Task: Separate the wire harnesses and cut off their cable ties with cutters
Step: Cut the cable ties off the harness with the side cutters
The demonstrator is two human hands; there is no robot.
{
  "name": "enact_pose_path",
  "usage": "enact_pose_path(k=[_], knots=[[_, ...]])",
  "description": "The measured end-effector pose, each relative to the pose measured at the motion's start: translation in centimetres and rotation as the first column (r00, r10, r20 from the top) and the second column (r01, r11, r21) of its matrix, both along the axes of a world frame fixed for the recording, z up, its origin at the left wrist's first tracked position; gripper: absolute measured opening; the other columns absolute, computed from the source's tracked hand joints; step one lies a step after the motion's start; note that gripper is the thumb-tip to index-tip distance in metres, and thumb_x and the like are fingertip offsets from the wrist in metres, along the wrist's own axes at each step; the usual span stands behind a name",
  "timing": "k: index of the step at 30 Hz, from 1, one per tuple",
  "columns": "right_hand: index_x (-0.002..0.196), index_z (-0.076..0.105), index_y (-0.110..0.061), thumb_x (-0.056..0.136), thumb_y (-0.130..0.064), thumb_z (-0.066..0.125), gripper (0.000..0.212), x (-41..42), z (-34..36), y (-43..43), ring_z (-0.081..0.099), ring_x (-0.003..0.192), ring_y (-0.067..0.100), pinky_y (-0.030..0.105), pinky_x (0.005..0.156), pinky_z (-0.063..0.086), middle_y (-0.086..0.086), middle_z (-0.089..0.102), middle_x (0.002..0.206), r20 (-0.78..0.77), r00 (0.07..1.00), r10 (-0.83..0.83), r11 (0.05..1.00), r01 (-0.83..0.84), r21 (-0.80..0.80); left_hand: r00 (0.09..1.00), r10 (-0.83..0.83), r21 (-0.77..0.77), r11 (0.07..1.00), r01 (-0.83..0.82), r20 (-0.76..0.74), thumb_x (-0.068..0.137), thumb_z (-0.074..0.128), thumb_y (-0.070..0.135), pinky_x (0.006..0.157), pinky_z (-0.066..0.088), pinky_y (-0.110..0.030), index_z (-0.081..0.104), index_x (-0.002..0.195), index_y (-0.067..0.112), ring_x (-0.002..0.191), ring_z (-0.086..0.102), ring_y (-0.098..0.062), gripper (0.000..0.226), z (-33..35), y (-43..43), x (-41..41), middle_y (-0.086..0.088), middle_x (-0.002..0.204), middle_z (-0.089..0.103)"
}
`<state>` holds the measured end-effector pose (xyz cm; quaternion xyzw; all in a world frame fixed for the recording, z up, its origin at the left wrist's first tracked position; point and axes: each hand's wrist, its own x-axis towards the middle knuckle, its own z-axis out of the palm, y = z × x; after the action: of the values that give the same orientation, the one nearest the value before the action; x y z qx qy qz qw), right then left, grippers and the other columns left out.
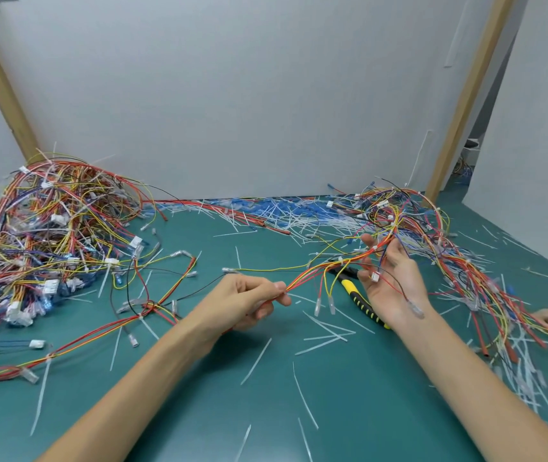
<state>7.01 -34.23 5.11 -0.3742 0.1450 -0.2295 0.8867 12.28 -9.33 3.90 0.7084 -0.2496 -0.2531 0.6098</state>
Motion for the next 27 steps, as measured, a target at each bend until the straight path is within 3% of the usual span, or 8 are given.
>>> enact_pose_path(k=[3, 6, 12, 16, 20, 23, 25, 27], knots=[[0.098, 0.052, -0.028, 0.109, -0.032, 0.035, 0.021, 0.0, 0.2, 0.1, 0.068, 0.066, 0.015, 0.021, 0.049, 0.049, -0.002, 0.076, 0.097, 0.014, 1.000, -0.004, 0.998, 0.005, -0.058, 1.000, 0.002, 0.027, 1.000, -0.002, -0.013, 0.096, 0.061, 0.040, 0.042, 0.019, -0.018, 0.078, 0.086, 0.016, 0.048, 0.024, -0.011, 0.032, -0.4, -0.1, 0.2, 0.005, 0.056, 0.040], [0.098, 0.056, -0.028, 0.108, -0.035, 0.035, 0.024, 0.0, 0.4, 0.0, 0.067, 0.063, 0.014, 0.023, 0.052, 0.053, -0.002, 0.075, 0.101, 0.039, 0.998, 0.048, 0.994, -0.044, -0.100, 0.999, -0.034, 0.038, 0.999, 0.034, -0.009, 0.098, 0.059, 0.037, 0.041, 0.022, -0.019, 0.077, 0.085, 0.014, 0.044, 0.027, -0.012, 0.032, -0.7, -0.1, 0.1, 0.003, 0.054, 0.043], [0.109, 0.058, -0.023, 0.106, -0.025, 0.042, 0.017, 0.8, 3.0, -1.2, 0.066, 0.061, 0.015, 0.026, 0.057, 0.056, 0.002, 0.072, 0.097, 0.065, 0.992, 0.111, 0.976, -0.097, -0.195, 0.942, -0.050, 0.179, 0.984, -0.011, 0.331, 0.102, 0.053, 0.035, 0.048, 0.044, -0.021, 0.071, 0.087, 0.021, 0.043, 0.057, -0.018, 0.027, -1.0, -1.3, -1.8, -0.001, 0.063, 0.068], [0.102, 0.056, -0.022, 0.107, -0.023, 0.041, 0.016, 3.7, 9.6, -1.7, 0.059, 0.053, 0.010, 0.023, 0.050, 0.049, -0.001, 0.061, 0.085, 0.095, 0.992, 0.089, 0.948, -0.055, -0.315, 0.823, -0.001, 0.123, 0.989, -0.083, 0.568, 0.101, 0.045, 0.047, 0.076, 0.056, -0.028, 0.067, 0.113, 0.031, 0.073, 0.071, -0.001, 0.030, -1.3, -3.0, -3.9, 0.019, 0.090, 0.074], [0.101, 0.057, -0.023, 0.107, -0.025, 0.043, 0.015, 6.9, 17.9, -1.9, 0.050, 0.045, 0.005, 0.019, 0.046, 0.037, -0.005, 0.050, 0.074, 0.151, 0.988, 0.023, 0.889, 0.049, -0.456, 0.695, 0.123, 0.020, 0.981, -0.193, 0.708, 0.102, 0.052, 0.036, 0.096, 0.046, -0.021, 0.060, 0.128, 0.035, 0.108, 0.063, 0.005, 0.027, -0.8, -2.5, -3.6, 0.030, 0.110, 0.069], [0.104, 0.056, -0.020, 0.107, -0.024, 0.044, 0.013, 9.1, 22.9, -1.1, 0.042, 0.044, 0.008, 0.019, 0.046, 0.035, -0.002, 0.043, 0.069, 0.199, 0.980, -0.011, 0.874, 0.106, -0.474, 0.807, 0.241, -0.095, 0.970, -0.226, 0.540, 0.102, 0.055, 0.023, 0.080, 0.049, -0.019, 0.062, 0.120, 0.032, 0.088, 0.072, -0.006, 0.022, -0.1, -2.1, -3.1, 0.017, 0.102, 0.074], [0.099, 0.055, -0.019, 0.108, -0.024, 0.043, 0.016, 10.5, 25.1, 0.0, 0.039, 0.043, 0.008, 0.019, 0.047, 0.033, -0.001, 0.040, 0.067, 0.223, 0.975, 0.004, 0.882, 0.102, -0.460, 0.938, 0.234, -0.186, 0.964, -0.190, 0.255, 0.101, 0.053, 0.026, 0.067, 0.054, -0.028, 0.064, 0.112, 0.016, 0.066, 0.071, -0.022, 0.019, 0.5, -2.3, -3.2, 0.002, 0.090, 0.077], [0.090, 0.052, -0.019, 0.108, -0.018, 0.040, 0.022, 11.7, 25.9, 1.2, 0.039, 0.045, 0.007, 0.020, 0.049, 0.029, -0.002, 0.038, 0.068, 0.229, 0.969, 0.098, 0.909, 0.006, -0.417, 0.988, 0.143, -0.342, 0.927, -0.153, -0.055, 0.094, 0.053, 0.029, 0.046, 0.052, -0.027, 0.060, 0.113, 0.000, 0.053, 0.063, -0.022, 0.036, 0.7, -2.4, -3.1, -0.010, 0.079, 0.071]])
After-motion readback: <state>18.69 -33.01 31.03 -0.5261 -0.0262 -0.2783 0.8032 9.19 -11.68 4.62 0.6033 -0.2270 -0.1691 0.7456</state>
